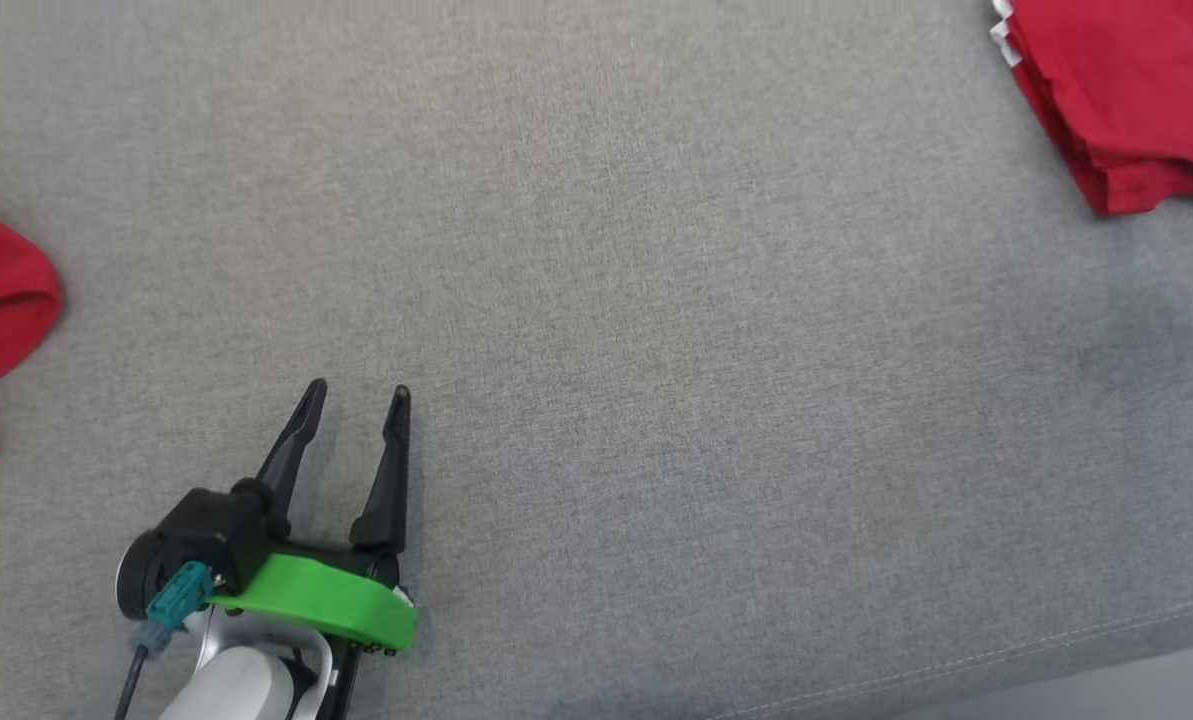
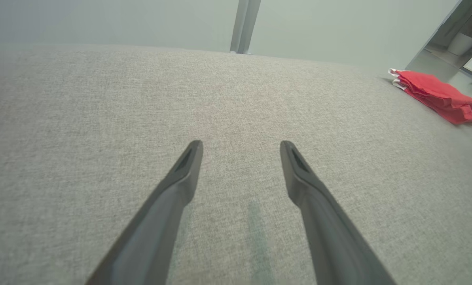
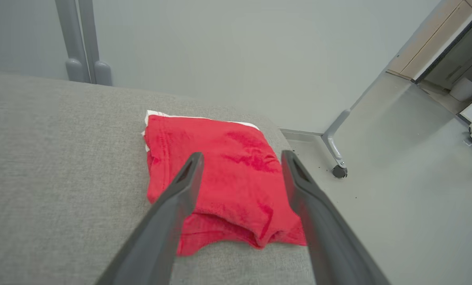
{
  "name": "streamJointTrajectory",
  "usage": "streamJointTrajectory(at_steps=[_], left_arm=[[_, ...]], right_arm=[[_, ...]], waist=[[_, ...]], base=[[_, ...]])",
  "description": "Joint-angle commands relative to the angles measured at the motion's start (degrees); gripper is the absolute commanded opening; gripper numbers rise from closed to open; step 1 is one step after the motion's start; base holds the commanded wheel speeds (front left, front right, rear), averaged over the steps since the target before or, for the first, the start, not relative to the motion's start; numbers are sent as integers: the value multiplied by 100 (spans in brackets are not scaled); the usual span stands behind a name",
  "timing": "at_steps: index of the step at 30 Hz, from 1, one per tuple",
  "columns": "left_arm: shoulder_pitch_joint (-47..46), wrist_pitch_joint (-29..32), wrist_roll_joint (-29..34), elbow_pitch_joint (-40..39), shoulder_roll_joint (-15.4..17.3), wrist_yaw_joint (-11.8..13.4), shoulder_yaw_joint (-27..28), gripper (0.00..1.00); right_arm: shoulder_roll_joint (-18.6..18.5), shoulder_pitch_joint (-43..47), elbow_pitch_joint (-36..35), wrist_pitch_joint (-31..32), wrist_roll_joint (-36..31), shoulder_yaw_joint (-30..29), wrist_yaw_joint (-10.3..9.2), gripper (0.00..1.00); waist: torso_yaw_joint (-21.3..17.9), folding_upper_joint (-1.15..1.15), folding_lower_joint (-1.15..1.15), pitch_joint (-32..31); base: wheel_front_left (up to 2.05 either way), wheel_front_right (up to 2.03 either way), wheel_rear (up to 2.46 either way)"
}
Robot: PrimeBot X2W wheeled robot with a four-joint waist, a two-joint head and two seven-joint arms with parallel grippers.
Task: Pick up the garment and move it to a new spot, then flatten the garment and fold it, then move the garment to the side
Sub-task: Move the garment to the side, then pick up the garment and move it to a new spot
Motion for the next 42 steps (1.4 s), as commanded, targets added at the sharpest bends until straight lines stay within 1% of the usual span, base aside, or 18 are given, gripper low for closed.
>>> streamJointTrajectory(at_steps=[1,5,9,11,15,16,20,25,28,32,38,42], left_arm=[[231,-61,-114,148,-71,6,118,100],[500,-99,-144,391,-223,26,393,100],[690,-101,62,532,-353,18,757,100],[783,-97,194,608,-469,10,939,100],[868,-98,389,874,-667,-144,1209,100],[868,-98,389,874,-667,-144,1209,100],[934,-98,602,1139,-849,-361,1453,100],[1091,-99,832,1392,-1047,-590,1750,100],[1154,-100,981,1480,-1180,-671,1929,100],[1211,-100,1133,1542,-1328,-798,2147,100],[1229,-100,1351,1606,-1502,-1028,2395,100],[1223,-99,1454,1620,-1593,-1146,2512,100]], right_arm=[[69,568,-212,-129,127,56,-2,100],[397,1648,-900,-445,386,22,-3,100],[789,2527,-1647,-681,343,59,-2,100],[899,2885,-1932,-765,260,146,-3,100],[1261,3464,-2338,-867,140,49,-3,100],[1261,3464,-2338,-867,140,49,-3,100],[1560,3824,-2787,-876,45,-90,-3,100],[1839,4208,-2979,-876,-94,-120,-4,100],[1923,4373,-2919,-876,-166,-67,-4,100],[1949,4432,-2925,-877,-243,-54,-3,100],[1877,4404,-2893,-877,-293,-61,-3,100],[1845,4422,-2921,-878,-340,-45,-3,100]], waist=[[121,0,0,-979],[182,0,0,-1379],[270,0,0,-1600],[321,0,0,-1686],[513,0,0,-1838],[513,0,0,-1838],[660,0,0,-1919],[819,0,0,-2016],[892,0,0,-2057],[954,0,0,-2098],[1026,0,0,-2157],[1164,0,0,-2194]], base=[[0,0,0],[0,0,0],[0,0,0],[0,0,0],[0,0,0],[0,0,0],[0,0,0],[0,0,0],[0,0,0],[0,0,0],[0,0,0],[0,0,0]])
